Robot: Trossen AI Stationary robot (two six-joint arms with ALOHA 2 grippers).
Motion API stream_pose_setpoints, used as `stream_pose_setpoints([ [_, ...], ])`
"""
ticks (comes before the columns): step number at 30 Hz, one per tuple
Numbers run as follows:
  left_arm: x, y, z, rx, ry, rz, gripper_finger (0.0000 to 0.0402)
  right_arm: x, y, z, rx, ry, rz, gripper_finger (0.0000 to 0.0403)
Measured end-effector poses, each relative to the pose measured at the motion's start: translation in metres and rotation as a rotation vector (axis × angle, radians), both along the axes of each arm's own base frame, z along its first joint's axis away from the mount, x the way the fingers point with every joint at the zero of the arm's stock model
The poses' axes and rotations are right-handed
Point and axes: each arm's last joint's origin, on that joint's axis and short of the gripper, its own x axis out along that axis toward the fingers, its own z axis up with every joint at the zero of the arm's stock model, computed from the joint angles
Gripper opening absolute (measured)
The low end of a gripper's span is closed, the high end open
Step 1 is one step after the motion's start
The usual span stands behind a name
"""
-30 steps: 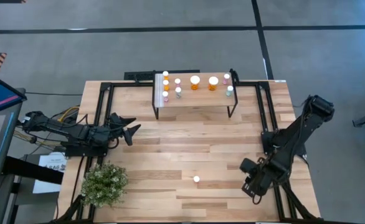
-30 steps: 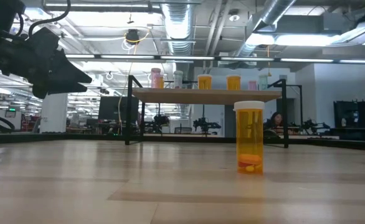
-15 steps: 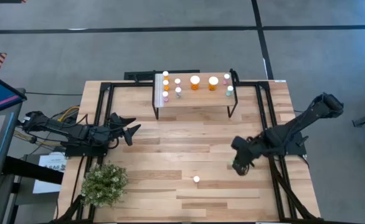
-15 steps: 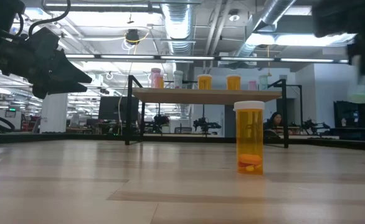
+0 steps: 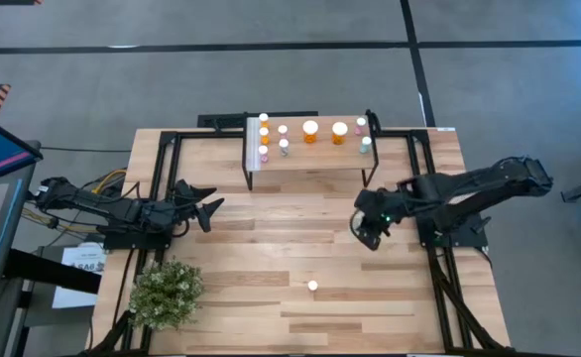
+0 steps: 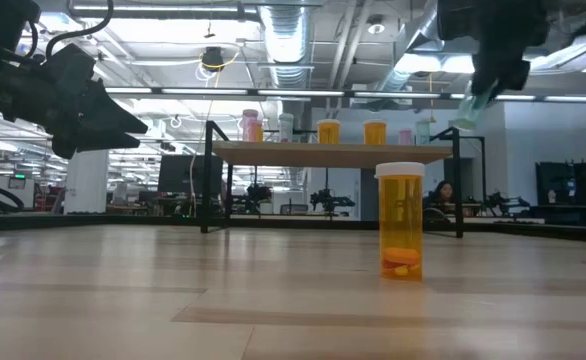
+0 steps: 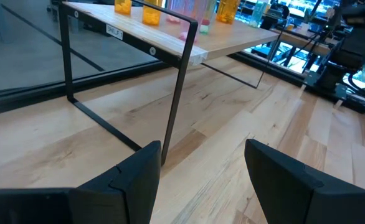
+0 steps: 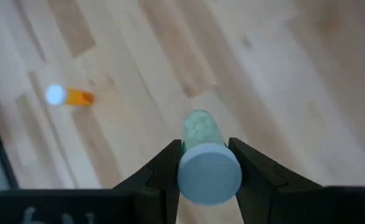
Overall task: Pick and place medicine bottles onto shelf by color
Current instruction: Put the small blue pill bottle on the shelf
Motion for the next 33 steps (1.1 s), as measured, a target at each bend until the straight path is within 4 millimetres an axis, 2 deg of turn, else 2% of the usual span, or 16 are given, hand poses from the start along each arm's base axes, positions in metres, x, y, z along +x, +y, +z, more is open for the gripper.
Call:
stream_pose_setpoints([
  [12,0.001,0.000,-0.001,0.002,0.013,-0.002,0.0219,0.025,-0.058,0.048,-0.161,0.136,0.065,0.0146],
  [19,0.001,0.000,-0.002,0.005,0.025,-0.002,0.0219,0.047,-0.097,0.067,-0.237,0.173,0.110,0.0141],
  [25,0.001,0.000,-0.002,0.005,0.025,-0.003,0.0219,0.063,-0.130,0.068,-0.276,0.188,0.118,0.0143],
  [33,0.001,0.000,-0.002,0.005,0.025,-0.002,0.0219,0.078,-0.169,0.050,-0.269,0.262,0.104,0.0140],
])
